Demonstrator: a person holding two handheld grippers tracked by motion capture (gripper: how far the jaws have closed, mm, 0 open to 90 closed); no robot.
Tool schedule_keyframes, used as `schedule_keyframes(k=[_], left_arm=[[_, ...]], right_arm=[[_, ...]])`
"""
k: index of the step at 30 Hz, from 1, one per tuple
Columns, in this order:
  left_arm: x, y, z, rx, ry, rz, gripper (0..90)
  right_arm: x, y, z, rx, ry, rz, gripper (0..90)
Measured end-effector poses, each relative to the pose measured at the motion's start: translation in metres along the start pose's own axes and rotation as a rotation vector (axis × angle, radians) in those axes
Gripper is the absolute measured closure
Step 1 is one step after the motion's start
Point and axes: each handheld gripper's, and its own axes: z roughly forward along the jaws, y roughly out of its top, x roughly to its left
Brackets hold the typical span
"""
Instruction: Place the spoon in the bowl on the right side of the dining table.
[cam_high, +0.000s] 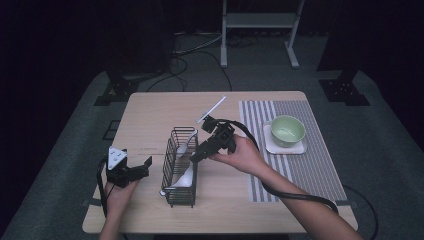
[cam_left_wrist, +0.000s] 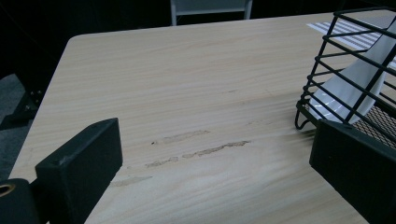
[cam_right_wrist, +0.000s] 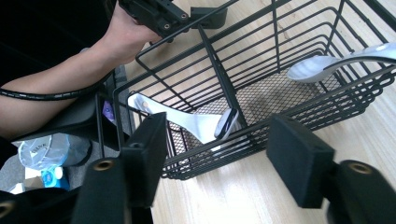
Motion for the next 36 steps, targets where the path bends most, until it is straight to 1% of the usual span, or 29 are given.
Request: schedule_keyframes(k=[6,9,12,13,14,15,21,22,23,27,28,34,36], left_arm=[[-0.0004,0.0001,0.0002,0.000,-0.003,0.002,1.5],[-0.0007,0.0001,0.0004,0.002,-0.004,0.002,1.5],[-0.0007,0.0001,0.0003,-0.001,-0.003,0.002,1.5],[-0.0007,0.0001,0.0003,-0.001,-0.003,0.002,1.5],[-0.0007,0.0001,0.0003,-0.001,-0.003,0.002,1.5],[-0.0007,0.0001,0.0003,-0.001,-0.003,0.001,1.5],[-0.0009,0.0001,0.0004,0.003,-0.004,0.003,1.5],[-0.0009,0.0001,0.0004,0.003,-0.004,0.003,1.5],[-0.0008,0.0001,0.0004,0.004,-0.004,0.003,1.5],[-0.0008,0.0001,0.0003,0.002,-0.003,0.001,1.5],[-0.0007,0.0001,0.0002,0.002,-0.002,0.000,1.5],[-0.0007,0.0003,-0.0001,0.003,-0.002,0.002,1.5],[-0.0008,0.0004,-0.0003,0.003,-0.002,0.003,1.5]], right_arm=[[-0.0008,0.0028,0.0034,0.011,-0.006,0.011,45.8],[-0.0007,0.0041,0.0036,0.008,-0.010,0.007,52.6],[-0.0006,0.0053,0.0026,0.005,-0.013,0.008,57.7],[-0.0006,0.0053,0.0026,0.005,-0.013,0.008,57.7],[-0.0005,0.0056,0.0021,0.003,-0.009,0.008,60.1],[-0.0006,0.0059,0.0012,0.000,-0.003,0.009,64.7],[0.0000,0.0064,0.0010,0.008,-0.002,0.009,72.3],[0.0000,0.0064,0.0010,0.008,-0.002,0.009,72.3],[0.0002,0.0063,0.0012,0.011,0.001,0.004,76.0],[0.0015,0.0063,0.0012,0.011,0.007,0.000,76.0],[0.0034,0.0062,0.0014,0.014,0.004,-0.004,77.4],[0.0072,0.0061,0.0028,0.027,0.005,-0.019,79.2],[0.0089,0.0066,0.0034,0.036,0.001,-0.028,81.4]])
